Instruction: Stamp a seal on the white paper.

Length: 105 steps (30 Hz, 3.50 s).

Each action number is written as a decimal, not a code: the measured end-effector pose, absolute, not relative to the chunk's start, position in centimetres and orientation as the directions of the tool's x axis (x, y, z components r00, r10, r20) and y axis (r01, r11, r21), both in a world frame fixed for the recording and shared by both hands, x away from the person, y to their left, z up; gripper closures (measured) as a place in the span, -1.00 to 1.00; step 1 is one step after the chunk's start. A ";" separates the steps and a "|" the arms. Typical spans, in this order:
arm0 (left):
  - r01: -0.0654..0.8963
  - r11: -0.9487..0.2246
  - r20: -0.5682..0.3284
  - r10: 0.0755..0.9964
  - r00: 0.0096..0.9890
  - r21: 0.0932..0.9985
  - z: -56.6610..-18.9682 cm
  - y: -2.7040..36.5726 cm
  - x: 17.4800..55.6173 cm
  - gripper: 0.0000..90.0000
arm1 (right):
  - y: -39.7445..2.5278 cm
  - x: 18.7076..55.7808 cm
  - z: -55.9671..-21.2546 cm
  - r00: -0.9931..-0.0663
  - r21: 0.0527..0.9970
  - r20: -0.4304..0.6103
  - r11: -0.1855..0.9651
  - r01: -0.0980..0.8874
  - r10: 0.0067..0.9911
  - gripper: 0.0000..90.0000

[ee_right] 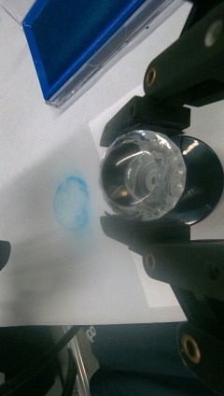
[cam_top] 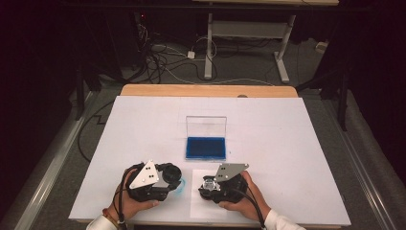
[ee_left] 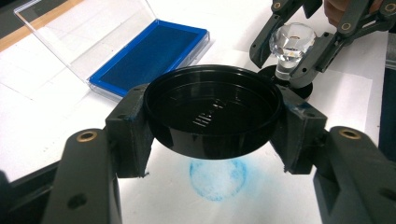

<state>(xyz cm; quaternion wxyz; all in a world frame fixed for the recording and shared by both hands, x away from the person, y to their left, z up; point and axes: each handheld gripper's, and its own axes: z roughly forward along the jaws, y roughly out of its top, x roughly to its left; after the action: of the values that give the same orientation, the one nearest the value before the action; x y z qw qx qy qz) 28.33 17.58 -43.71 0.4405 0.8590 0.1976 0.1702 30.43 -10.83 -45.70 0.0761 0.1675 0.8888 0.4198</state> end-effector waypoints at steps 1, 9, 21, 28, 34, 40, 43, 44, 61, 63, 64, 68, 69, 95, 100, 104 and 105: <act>0.190 -0.533 0.118 0.491 0.863 0.824 -43.7 17.6 28.3 -0.19 | -10.8 30.4 -45.7 -0.932 0.772 0.004 0.592 0.233 0.362 0.26; 0.189 -0.529 0.120 0.495 0.860 0.828 -43.5 17.8 28.3 -0.19 | -10.8 30.3 -45.7 -0.931 0.772 0.000 0.592 0.232 0.364 0.26; 0.189 -0.524 0.123 0.502 0.856 0.830 -43.3 18.2 28.4 -0.19 | -10.7 30.3 -45.7 -0.931 0.771 -0.002 0.593 0.231 0.365 0.26; 0.188 -0.522 0.123 0.503 0.855 0.832 -43.2 18.3 28.4 -0.19 | -10.7 30.4 -45.7 -0.932 0.774 -0.002 0.591 0.228 0.363 0.26; 0.188 -0.521 0.123 0.505 0.854 0.832 -43.2 18.4 28.4 -0.19 | -10.7 30.3 -45.6 -0.930 0.773 0.000 0.591 0.233 0.367 0.26; 0.187 -0.519 0.126 0.509 0.852 0.834 -43.1 18.5 28.4 -0.19 | -10.4 30.1 -45.3 -0.935 0.778 0.000 0.588 0.222 0.354 0.26; 0.188 -0.518 0.126 0.512 0.850 0.834 -43.1 18.7 28.4 -0.19 | -10.5 30.2 -44.8 -0.933 0.788 -0.004 0.576 0.219 0.360 0.26; 0.188 -0.517 0.126 0.513 0.849 0.835 -43.0 18.7 28.4 -0.19 | -10.5 30.2 -44.6 -0.932 0.791 -0.006 0.573 0.216 0.361 0.26; 0.229 -0.527 0.121 0.547 0.828 0.818 -43.8 20.2 27.8 -0.19 | -12.0 30.3 -40.8 -0.916 0.850 -0.029 0.492 0.187 0.399 0.26; 0.234 -0.528 0.118 0.550 0.827 0.816 -43.9 20.3 27.7 -0.19 | -12.1 30.2 -40.7 -0.916 0.851 -0.028 0.490 0.188 0.400 0.26; 0.236 -0.528 0.117 0.551 0.826 0.816 -44.0 20.4 27.6 -0.19 | -12.1 30.2 -40.7 -0.917 0.851 -0.029 0.491 0.186 0.397 0.26; 0.243 -0.532 0.114 0.551 0.827 0.811 -44.2 20.5 27.6 -0.19 | -11.8 30.0 -41.0 -0.919 0.846 -0.039 0.502 0.179 0.392 0.26; 0.243 -0.534 0.113 0.549 0.828 0.809 -44.3 20.5 27.5 -0.19 | -11.7 30.0 -41.2 -0.919 0.843 -0.037 0.505 0.182 0.394 0.26; 0.247 -0.552 0.108 0.533 0.839 0.796 -44.8 20.3 27.4 -0.19 | -10.4 30.0 -45.7 -0.929 0.782 -0.032 0.589 0.206 0.369 0.26; 0.248 -0.553 0.107 0.531 0.841 0.795 -44.8 20.3 27.4 -0.19 | -10.6 30.0 -45.8 -0.926 0.784 -0.019 0.580 0.221 0.378 0.26; 0.250 -0.558 0.107 0.529 0.842 0.792 -44.9 20.2 27.5 -0.19 | -10.4 29.9 -45.8 -0.923 0.780 -0.023 0.584 0.224 0.385 0.26; 0.249 -0.558 0.107 0.528 0.842 0.792 -44.9 20.2 27.4 -0.19 | -10.4 29.9 -45.8 -0.923 0.780 -0.028 0.586 0.220 0.383 0.26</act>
<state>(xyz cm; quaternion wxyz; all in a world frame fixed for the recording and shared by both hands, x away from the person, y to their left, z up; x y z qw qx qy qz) 27.45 20.21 -44.86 0.4133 0.8662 0.2242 0.1690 29.85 -10.42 -45.84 0.0969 0.1703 0.8851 0.4221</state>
